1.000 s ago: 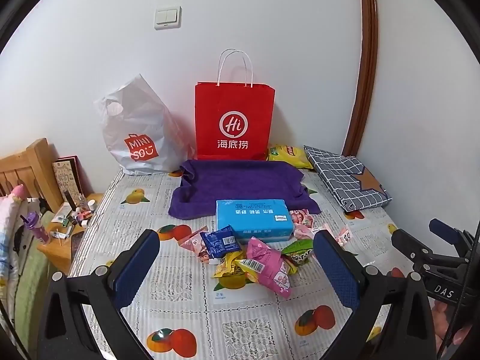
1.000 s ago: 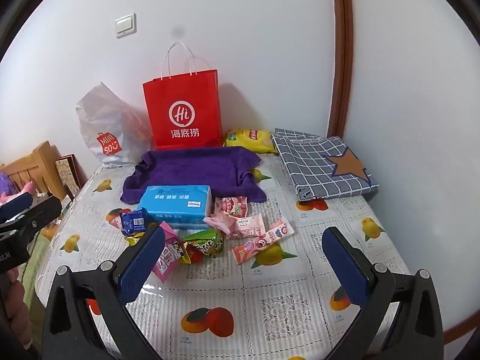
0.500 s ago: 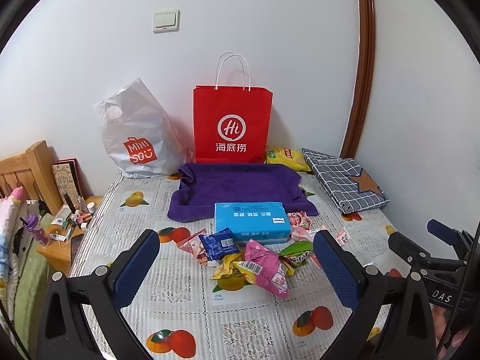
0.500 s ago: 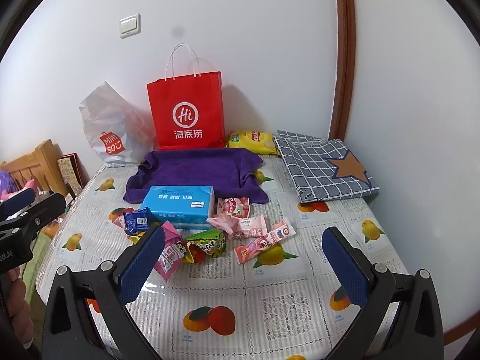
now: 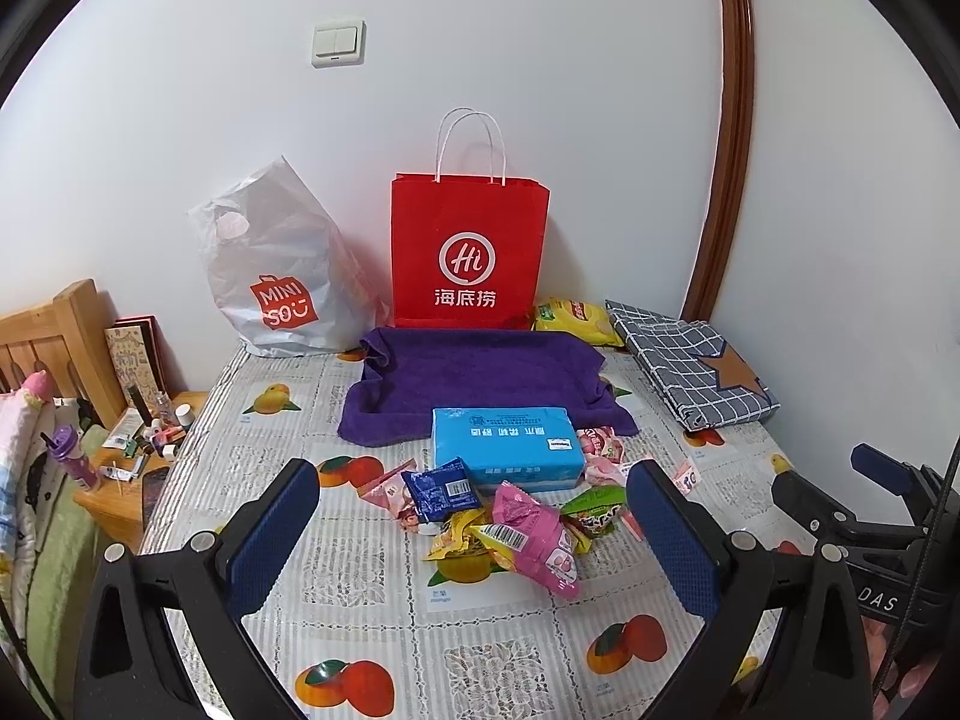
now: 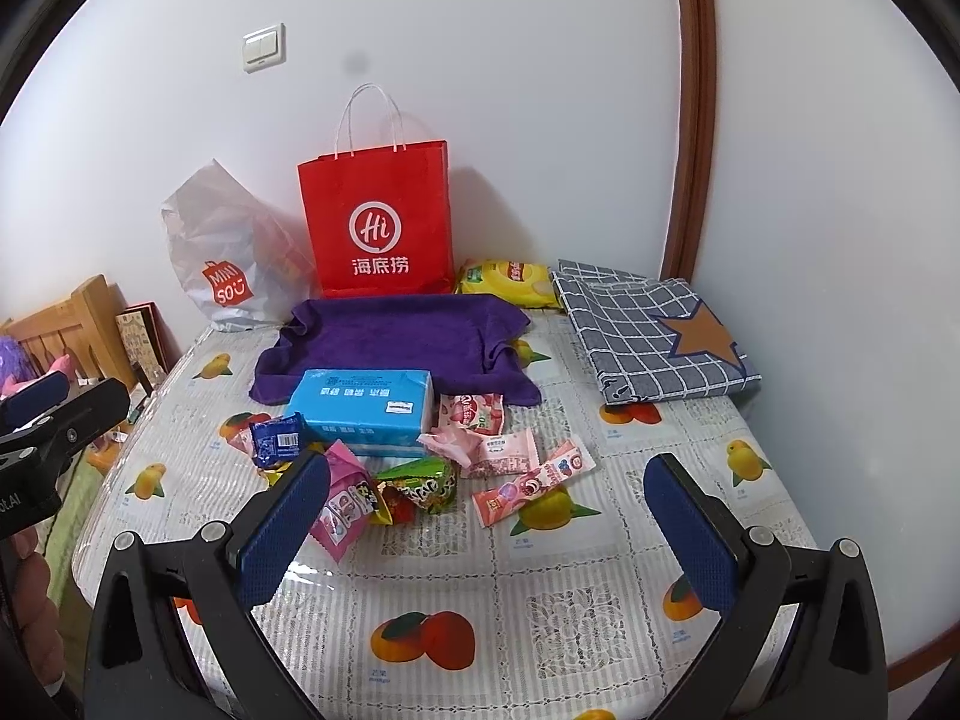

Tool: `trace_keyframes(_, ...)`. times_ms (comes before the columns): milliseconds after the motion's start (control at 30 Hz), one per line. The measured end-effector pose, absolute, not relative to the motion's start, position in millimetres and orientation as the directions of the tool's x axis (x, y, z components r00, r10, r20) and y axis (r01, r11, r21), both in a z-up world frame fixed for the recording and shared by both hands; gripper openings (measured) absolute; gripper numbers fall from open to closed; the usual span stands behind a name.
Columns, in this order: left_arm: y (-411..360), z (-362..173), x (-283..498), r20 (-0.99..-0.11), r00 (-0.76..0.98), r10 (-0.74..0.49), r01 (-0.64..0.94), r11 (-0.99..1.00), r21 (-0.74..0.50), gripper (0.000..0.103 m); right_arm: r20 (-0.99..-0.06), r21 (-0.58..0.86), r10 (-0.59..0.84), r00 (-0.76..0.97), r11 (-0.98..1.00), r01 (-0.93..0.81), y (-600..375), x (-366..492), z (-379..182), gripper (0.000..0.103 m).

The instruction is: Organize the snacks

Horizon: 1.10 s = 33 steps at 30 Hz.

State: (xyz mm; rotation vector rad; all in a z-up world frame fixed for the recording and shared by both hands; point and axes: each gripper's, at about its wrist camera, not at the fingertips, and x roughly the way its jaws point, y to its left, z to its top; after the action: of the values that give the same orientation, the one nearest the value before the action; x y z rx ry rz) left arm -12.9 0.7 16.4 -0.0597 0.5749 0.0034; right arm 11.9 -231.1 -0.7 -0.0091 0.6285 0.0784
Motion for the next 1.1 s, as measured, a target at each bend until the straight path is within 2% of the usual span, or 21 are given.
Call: trace_keyframes(1100,1.4,19.4,-17.0,-0.534,0.846,-0.013,-0.02,0.998,-0.057,0.103,-0.581,0.014,0.074,0.811,0.997,-0.081,-229.1,7.9,3.0,0.103)
